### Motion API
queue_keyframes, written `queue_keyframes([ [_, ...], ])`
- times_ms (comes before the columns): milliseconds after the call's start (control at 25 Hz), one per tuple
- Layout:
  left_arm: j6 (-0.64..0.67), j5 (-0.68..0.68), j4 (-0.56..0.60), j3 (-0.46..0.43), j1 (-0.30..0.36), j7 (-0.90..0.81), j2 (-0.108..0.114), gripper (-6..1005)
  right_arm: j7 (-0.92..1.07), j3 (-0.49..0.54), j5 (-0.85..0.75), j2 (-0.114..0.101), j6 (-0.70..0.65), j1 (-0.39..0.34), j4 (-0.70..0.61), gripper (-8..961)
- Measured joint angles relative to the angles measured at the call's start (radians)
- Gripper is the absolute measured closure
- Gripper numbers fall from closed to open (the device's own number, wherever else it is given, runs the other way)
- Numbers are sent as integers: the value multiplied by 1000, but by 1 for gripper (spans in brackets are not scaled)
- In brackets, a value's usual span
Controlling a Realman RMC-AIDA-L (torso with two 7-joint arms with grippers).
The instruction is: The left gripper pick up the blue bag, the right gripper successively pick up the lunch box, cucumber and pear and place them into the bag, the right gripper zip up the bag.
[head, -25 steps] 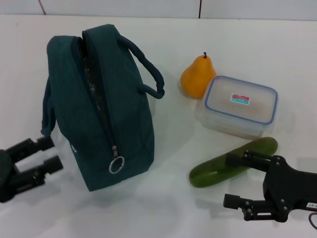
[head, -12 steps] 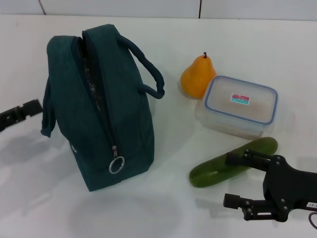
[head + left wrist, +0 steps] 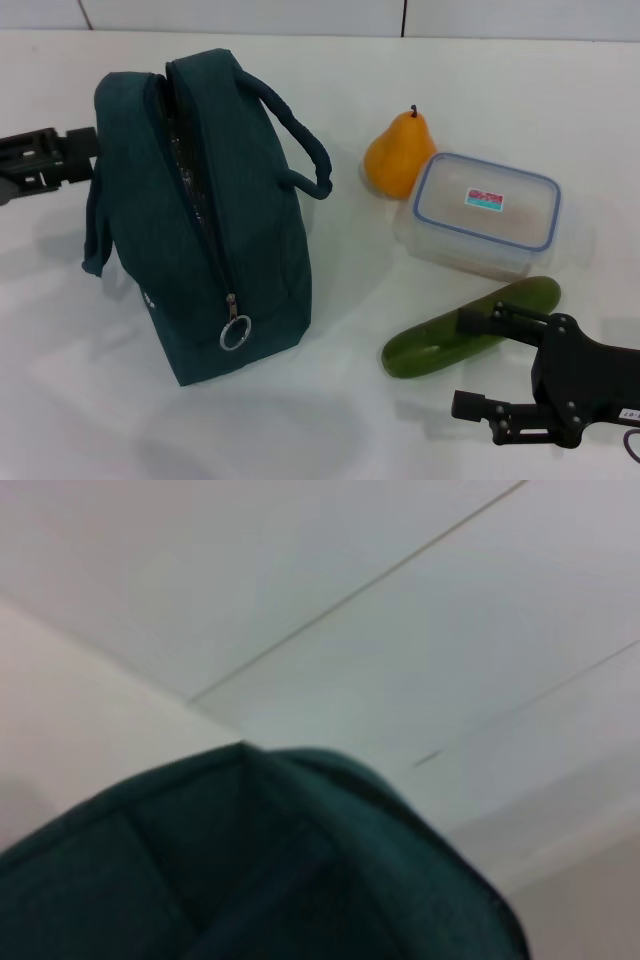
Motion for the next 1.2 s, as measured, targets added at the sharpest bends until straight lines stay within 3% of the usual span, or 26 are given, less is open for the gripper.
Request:
queue_keyframes([
  [240, 1, 65, 125, 114, -63, -229, 27, 205, 0, -4, 0, 0, 0, 2, 0, 126],
  [400, 2, 71, 239, 191, -87, -348, 32, 206, 0, -4, 0, 0, 3, 2, 0, 129],
  [560, -1, 82, 279, 248, -118, -408, 35, 208, 0, -4, 0, 0, 4, 1, 0, 132],
  [1200, -20, 224, 273, 280, -181, -411, 0, 245, 0, -4, 0, 0, 13, 1, 13, 143],
])
